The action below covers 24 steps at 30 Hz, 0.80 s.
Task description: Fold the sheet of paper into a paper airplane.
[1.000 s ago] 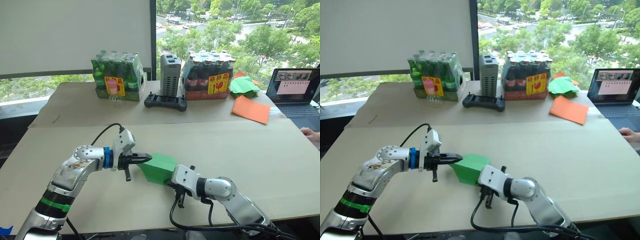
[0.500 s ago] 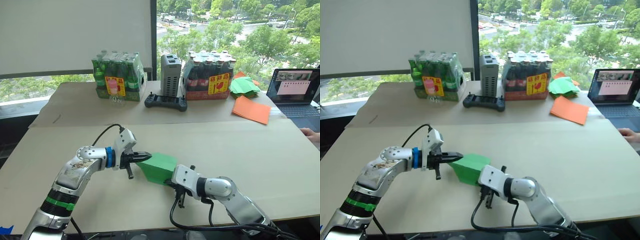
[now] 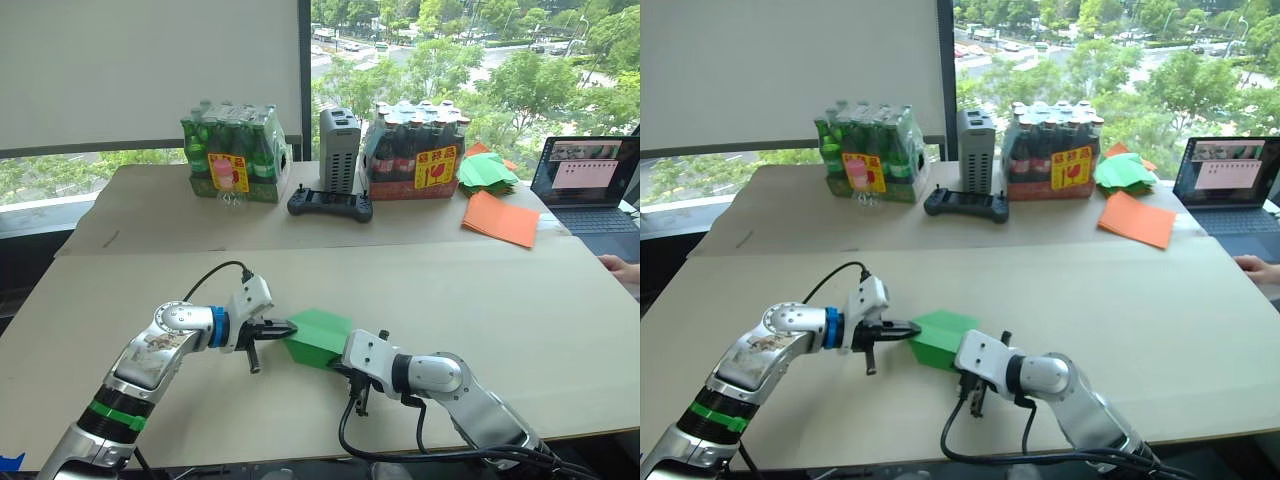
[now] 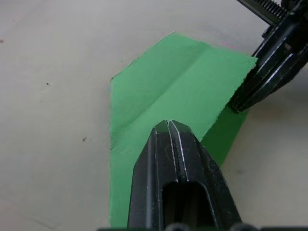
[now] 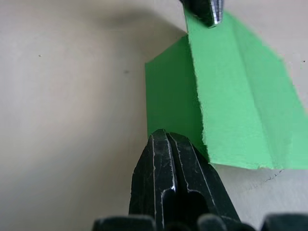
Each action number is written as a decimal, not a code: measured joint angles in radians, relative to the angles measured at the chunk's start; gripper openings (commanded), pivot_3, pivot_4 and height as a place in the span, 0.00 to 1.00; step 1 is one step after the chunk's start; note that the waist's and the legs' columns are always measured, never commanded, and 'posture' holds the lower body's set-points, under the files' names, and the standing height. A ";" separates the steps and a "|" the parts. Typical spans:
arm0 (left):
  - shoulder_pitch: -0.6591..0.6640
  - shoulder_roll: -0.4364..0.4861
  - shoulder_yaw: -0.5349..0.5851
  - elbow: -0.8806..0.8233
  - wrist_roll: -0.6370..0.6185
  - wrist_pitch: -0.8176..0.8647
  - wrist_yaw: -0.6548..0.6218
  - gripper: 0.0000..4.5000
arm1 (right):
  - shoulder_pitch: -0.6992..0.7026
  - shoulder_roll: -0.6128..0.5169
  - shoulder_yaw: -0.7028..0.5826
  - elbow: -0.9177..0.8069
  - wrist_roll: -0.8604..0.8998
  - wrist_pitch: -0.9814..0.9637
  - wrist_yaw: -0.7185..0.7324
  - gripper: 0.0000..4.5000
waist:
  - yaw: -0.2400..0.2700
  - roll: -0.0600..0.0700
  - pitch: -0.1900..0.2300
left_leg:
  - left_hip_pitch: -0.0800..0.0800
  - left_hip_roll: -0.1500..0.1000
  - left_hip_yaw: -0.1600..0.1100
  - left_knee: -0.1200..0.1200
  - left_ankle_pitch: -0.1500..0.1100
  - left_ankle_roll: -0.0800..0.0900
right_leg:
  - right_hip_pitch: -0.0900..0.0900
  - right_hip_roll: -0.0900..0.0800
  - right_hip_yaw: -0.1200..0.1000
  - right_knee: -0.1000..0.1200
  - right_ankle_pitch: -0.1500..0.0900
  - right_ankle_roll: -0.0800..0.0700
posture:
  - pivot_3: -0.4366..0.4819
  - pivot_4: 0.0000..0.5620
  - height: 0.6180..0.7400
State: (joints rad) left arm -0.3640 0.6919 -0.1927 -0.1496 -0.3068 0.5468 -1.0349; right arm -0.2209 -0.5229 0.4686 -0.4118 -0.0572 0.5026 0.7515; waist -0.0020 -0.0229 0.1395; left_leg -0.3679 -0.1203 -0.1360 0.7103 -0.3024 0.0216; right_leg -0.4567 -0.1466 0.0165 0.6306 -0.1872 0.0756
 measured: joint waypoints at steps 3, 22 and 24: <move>0.025 0.013 0.001 -0.010 -0.002 0.000 -0.003 0.00 | -0.001 0.000 -0.001 0.002 0.000 0.000 0.001 0.01 | 0.000 0.000 0.000 | 0.000 0.000 0.000 0.000 0.000 0.000 | 0.000 0.000 0.000 0.000 0.000 0.000 | 0.48 0.27 0.64; 0.104 -0.017 0.001 -0.101 -0.014 0.049 0.045 0.00 | 0.023 -0.093 -0.119 -0.197 0.202 0.298 0.096 0.01 | 0.005 0.000 0.000 | -0.001 0.000 0.000 0.000 -0.001 0.001 | -0.001 0.000 -0.001 -0.001 0.000 0.000 | 0.48 0.27 0.64; 0.104 -0.018 0.001 -0.101 -0.014 0.049 0.048 0.00 | 0.004 -0.094 -0.144 -0.210 0.247 0.330 0.102 0.01 | 0.005 0.000 0.000 | -0.001 0.000 0.000 0.000 -0.001 0.001 | 0.000 0.000 -0.001 -0.001 0.000 0.000 | 0.48 0.27 0.64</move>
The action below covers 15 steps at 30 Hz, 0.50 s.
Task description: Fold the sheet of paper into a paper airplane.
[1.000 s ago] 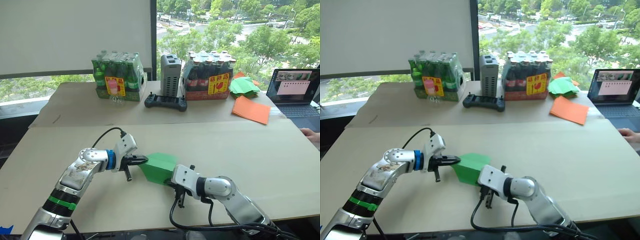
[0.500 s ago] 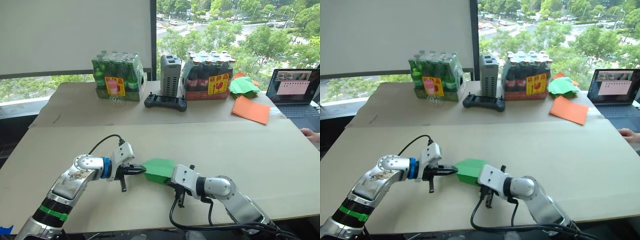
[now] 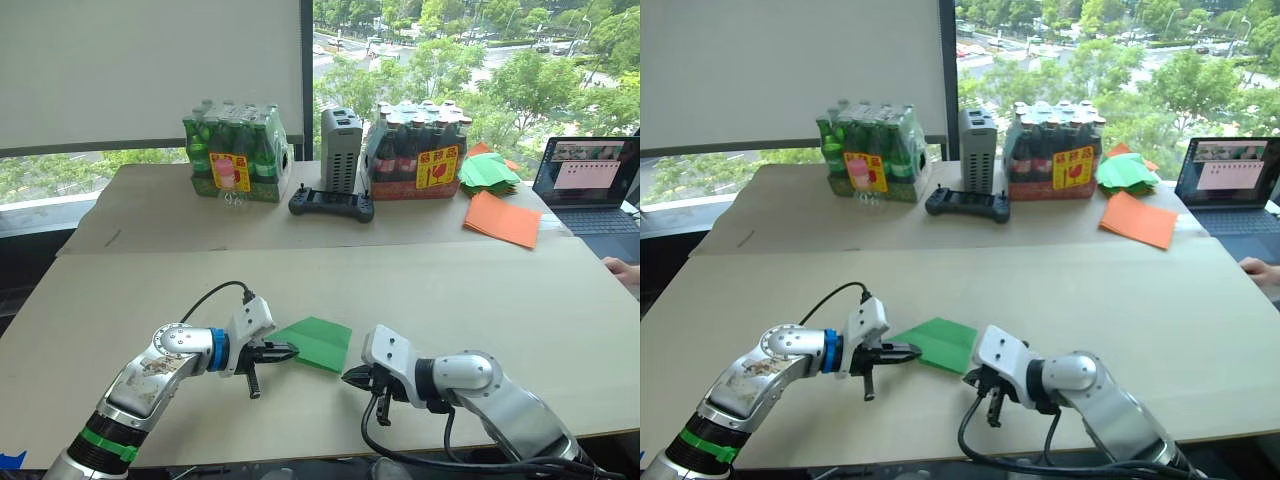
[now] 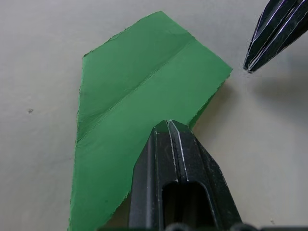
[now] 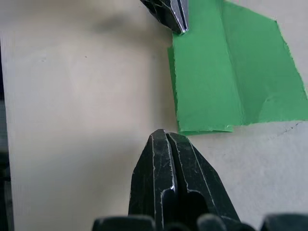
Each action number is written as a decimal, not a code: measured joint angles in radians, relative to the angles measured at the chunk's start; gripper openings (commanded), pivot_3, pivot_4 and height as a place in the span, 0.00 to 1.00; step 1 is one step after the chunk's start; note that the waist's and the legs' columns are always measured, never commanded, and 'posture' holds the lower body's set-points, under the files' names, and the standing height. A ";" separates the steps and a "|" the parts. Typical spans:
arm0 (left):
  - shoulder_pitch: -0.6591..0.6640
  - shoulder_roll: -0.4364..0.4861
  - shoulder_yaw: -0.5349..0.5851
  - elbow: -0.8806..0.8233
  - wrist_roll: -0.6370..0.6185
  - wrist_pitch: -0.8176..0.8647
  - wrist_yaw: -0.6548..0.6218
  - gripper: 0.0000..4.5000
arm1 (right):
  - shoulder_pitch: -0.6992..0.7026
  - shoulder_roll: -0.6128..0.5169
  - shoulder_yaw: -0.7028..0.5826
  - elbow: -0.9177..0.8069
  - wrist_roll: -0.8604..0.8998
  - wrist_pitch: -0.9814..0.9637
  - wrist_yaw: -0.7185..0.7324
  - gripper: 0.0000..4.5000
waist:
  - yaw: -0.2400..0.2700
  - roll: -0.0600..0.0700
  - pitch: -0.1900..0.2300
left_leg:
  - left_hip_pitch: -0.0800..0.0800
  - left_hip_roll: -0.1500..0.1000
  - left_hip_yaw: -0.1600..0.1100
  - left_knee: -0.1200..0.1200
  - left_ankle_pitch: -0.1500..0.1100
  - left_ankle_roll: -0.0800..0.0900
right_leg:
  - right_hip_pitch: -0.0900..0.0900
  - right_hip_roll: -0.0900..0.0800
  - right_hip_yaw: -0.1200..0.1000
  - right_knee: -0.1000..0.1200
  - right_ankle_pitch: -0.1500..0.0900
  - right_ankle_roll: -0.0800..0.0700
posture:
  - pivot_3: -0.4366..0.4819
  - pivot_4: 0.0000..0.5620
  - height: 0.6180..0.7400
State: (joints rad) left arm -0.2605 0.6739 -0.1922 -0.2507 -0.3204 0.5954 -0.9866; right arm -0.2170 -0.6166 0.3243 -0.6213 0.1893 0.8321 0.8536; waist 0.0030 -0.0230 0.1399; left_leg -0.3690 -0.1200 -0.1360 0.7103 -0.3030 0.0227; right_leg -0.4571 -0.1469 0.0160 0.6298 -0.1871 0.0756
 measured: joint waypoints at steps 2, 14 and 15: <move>0.000 -0.006 0.000 -0.003 0.000 0.005 0.005 0.00 | -0.027 0.025 -0.047 0.001 0.053 0.047 -0.008 0.14 | 0.000 0.000 0.000 | 0.000 0.000 0.000 0.000 0.000 0.000 | 0.000 0.000 0.000 0.000 0.000 0.000 | 0.48 0.27 0.64; -0.006 -0.015 -0.002 -0.016 0.000 0.020 0.017 0.00 | -0.134 0.211 -0.269 0.183 0.173 0.357 -0.229 0.99 | 0.007 0.000 0.000 | -0.001 0.000 0.000 0.000 0.000 0.000 | -0.001 0.000 0.000 0.000 0.000 -0.001 | 0.48 0.27 0.64; -0.006 -0.015 -0.002 -0.016 0.000 0.021 0.017 0.00 | -0.135 0.215 -0.273 0.183 0.186 0.371 -0.233 0.99 | 0.006 0.000 0.000 | -0.001 0.000 0.000 0.000 0.000 0.000 | -0.001 0.000 0.000 0.000 0.001 -0.001 | 0.48 0.27 0.64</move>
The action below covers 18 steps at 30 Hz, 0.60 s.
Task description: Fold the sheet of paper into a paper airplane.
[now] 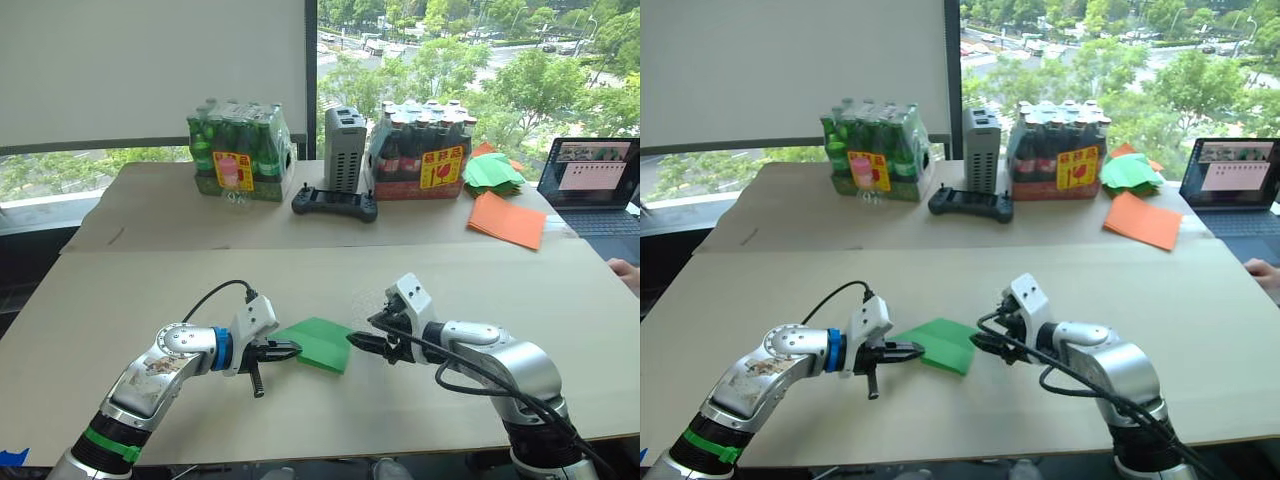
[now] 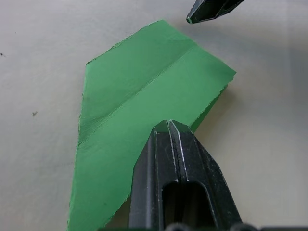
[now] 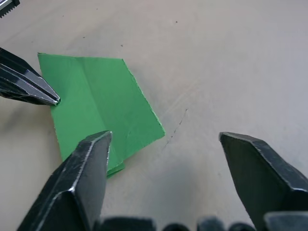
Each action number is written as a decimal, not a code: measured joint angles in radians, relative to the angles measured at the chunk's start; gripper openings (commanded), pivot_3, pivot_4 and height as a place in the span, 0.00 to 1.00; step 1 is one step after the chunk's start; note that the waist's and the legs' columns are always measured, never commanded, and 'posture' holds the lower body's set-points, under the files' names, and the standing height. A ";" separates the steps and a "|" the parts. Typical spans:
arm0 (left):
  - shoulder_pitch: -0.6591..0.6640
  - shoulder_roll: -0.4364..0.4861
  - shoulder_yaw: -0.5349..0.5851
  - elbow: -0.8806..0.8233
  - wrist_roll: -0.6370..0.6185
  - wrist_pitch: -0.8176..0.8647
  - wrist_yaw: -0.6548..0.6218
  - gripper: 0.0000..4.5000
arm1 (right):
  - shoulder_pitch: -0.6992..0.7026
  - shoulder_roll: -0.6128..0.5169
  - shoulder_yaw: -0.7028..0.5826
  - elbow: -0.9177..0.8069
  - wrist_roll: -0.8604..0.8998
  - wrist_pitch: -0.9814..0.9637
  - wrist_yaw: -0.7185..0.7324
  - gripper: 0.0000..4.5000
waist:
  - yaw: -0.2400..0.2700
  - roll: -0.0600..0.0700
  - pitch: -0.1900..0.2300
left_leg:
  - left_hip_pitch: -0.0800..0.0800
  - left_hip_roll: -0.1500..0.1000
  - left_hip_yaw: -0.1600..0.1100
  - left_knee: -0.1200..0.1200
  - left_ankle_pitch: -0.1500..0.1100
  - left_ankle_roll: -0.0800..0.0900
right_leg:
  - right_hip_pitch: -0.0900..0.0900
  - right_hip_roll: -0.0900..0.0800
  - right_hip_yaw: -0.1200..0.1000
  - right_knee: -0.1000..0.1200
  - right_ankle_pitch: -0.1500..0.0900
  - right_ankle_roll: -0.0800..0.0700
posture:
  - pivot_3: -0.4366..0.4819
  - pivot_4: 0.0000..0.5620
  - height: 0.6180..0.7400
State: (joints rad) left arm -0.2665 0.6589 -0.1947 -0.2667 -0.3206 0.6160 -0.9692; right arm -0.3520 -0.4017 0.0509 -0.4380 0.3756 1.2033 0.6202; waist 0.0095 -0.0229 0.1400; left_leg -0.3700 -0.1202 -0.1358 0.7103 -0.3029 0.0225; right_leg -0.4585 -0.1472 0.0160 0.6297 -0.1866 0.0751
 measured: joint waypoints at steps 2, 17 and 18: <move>0.000 0.000 0.000 0.000 0.000 0.000 0.001 0.00 | -0.003 0.011 -0.009 0.002 0.024 0.030 -0.013 0.99 | -0.002 0.000 0.000 | 0.000 0.000 0.000 0.000 0.000 0.000 | 0.000 0.000 0.000 0.000 0.000 0.000 | 0.48 0.27 0.64; 0.002 0.001 -0.002 -0.003 0.000 0.000 0.006 0.00 | -0.020 0.170 -0.106 0.089 0.159 0.145 -0.106 0.99 | -0.014 0.000 0.000 | 0.000 0.000 0.000 0.000 0.000 0.000 | 0.000 0.000 0.000 0.001 0.000 0.000 | 0.48 0.27 0.64; 0.003 0.001 -0.002 -0.004 0.000 0.000 0.006 0.00 | -0.020 0.174 -0.107 0.090 0.159 0.144 -0.108 0.99 | -0.015 0.000 0.000 | 0.000 0.000 0.000 0.000 0.000 0.000 | 0.000 0.000 0.000 0.001 0.000 0.000 | 0.48 0.27 0.64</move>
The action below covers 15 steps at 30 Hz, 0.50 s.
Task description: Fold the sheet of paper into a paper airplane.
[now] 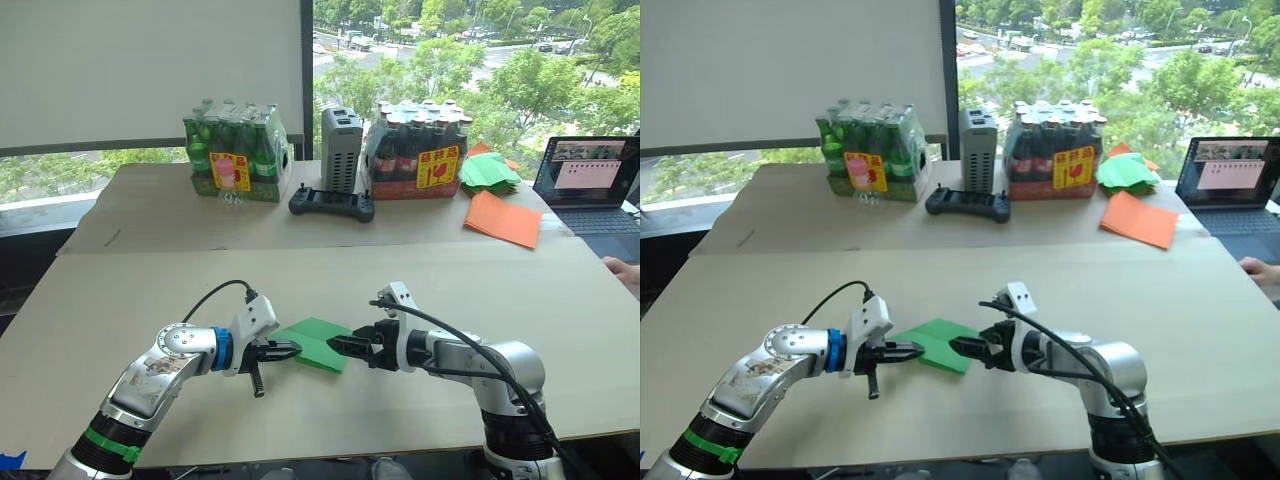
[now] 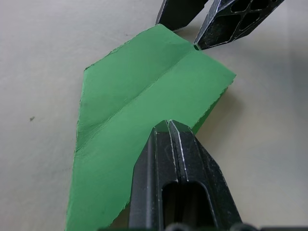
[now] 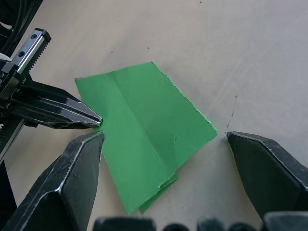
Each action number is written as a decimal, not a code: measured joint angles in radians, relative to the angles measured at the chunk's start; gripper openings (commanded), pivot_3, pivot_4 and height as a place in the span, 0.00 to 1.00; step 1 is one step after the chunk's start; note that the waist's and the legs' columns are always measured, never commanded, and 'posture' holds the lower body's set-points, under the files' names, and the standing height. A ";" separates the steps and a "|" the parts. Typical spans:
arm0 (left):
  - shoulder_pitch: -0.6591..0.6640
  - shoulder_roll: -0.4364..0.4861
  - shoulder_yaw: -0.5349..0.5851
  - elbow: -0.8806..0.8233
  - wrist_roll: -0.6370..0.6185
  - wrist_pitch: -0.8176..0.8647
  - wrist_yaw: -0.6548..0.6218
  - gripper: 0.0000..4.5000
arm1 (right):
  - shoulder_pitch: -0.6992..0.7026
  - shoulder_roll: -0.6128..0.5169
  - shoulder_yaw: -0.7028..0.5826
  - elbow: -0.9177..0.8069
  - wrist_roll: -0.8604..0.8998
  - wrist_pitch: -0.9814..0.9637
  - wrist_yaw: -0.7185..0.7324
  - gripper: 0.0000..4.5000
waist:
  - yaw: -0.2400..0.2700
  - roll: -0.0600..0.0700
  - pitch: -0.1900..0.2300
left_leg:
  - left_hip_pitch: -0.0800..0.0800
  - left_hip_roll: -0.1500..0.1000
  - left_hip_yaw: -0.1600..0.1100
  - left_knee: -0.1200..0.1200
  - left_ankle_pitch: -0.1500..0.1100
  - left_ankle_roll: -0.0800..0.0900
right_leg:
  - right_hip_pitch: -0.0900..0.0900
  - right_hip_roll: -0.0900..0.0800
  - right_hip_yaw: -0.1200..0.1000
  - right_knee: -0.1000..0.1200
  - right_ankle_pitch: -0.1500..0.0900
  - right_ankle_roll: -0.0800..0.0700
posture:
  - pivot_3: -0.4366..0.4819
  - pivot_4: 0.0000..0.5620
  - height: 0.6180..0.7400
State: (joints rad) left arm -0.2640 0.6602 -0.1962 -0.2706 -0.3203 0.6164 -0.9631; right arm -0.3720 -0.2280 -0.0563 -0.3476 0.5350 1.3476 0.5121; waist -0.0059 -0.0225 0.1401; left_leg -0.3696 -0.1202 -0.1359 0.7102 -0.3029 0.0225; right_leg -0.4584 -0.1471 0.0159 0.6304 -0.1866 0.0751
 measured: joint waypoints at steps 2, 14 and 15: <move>0.001 0.001 0.000 0.000 0.000 0.000 0.000 0.00 | 0.000 0.006 0.000 0.006 0.003 -0.007 -0.005 0.99 | -0.004 0.000 0.000 | 0.000 0.000 0.000 0.000 0.000 0.000 | 0.000 0.000 0.000 0.000 0.000 0.000 | 0.48 0.27 0.64; 0.002 0.007 -0.010 -0.010 0.000 0.000 -0.001 0.00 | 0.003 0.000 0.020 0.026 0.018 -0.045 -0.016 0.19 | -0.007 0.000 0.000 | 0.000 0.000 0.000 0.000 0.000 0.000 | 0.000 0.000 0.000 0.000 0.000 0.000 | 0.48 0.27 0.64; 0.002 0.007 -0.010 -0.010 0.000 0.000 -0.001 0.00 | 0.004 0.000 0.024 0.026 0.018 -0.054 -0.018 0.13 | -0.007 0.000 0.000 | 0.000 0.000 0.000 0.000 0.000 0.000 | 0.000 0.000 0.000 0.000 0.000 0.000 | 0.48 0.27 0.64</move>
State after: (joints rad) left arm -0.2617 0.6676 -0.2066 -0.2808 -0.3203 0.6166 -0.9637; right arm -0.3677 -0.2277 -0.0322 -0.3217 0.5533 1.2932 0.4943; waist -0.0124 -0.0224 0.1401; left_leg -0.3696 -0.1203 -0.1359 0.7102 -0.3029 0.0225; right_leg -0.4586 -0.1471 0.0160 0.6305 -0.1866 0.0751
